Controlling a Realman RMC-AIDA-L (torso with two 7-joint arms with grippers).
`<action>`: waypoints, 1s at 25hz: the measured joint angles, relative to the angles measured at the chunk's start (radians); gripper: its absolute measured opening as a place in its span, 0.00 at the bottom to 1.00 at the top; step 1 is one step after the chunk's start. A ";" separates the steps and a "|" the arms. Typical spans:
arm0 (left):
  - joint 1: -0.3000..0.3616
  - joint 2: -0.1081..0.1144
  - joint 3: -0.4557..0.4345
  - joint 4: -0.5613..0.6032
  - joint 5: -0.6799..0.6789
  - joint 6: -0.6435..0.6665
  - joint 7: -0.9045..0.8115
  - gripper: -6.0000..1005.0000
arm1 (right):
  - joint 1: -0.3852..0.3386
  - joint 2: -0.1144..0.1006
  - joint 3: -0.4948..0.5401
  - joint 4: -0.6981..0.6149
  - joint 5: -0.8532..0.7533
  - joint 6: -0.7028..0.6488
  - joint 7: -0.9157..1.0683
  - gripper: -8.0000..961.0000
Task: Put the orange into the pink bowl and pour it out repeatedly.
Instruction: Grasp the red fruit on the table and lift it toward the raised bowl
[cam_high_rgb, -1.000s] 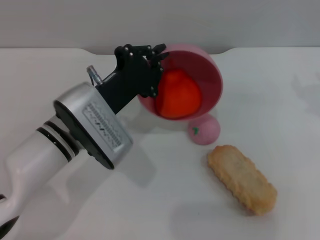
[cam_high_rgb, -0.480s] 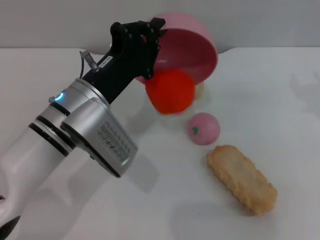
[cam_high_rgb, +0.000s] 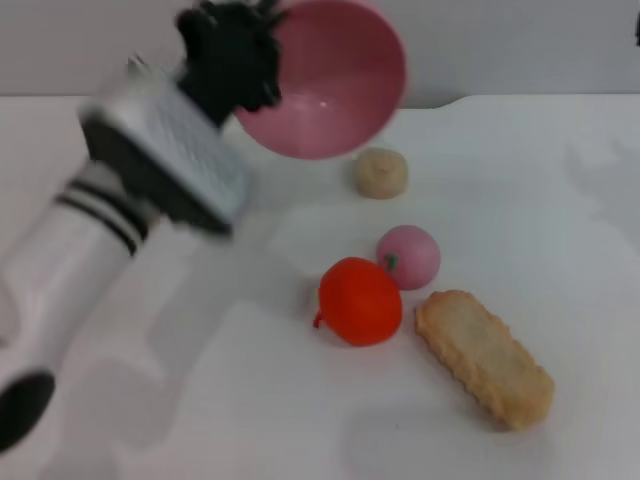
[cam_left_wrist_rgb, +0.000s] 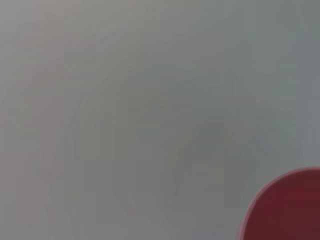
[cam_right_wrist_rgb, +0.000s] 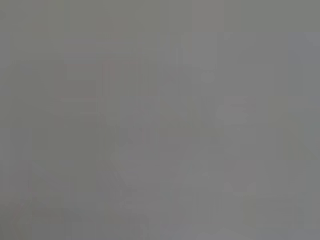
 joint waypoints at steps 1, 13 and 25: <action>-0.001 0.001 -0.013 0.038 -0.055 -0.071 -0.001 0.05 | 0.002 0.000 -0.006 0.002 0.000 0.000 0.000 0.65; -0.065 0.007 -0.414 0.371 -0.233 -1.098 -0.364 0.05 | 0.035 0.000 -0.168 0.086 0.016 0.024 0.077 0.65; -0.217 0.009 -0.528 0.361 0.092 -1.471 -0.736 0.05 | 0.209 0.000 -0.319 0.374 0.211 -0.006 0.088 0.65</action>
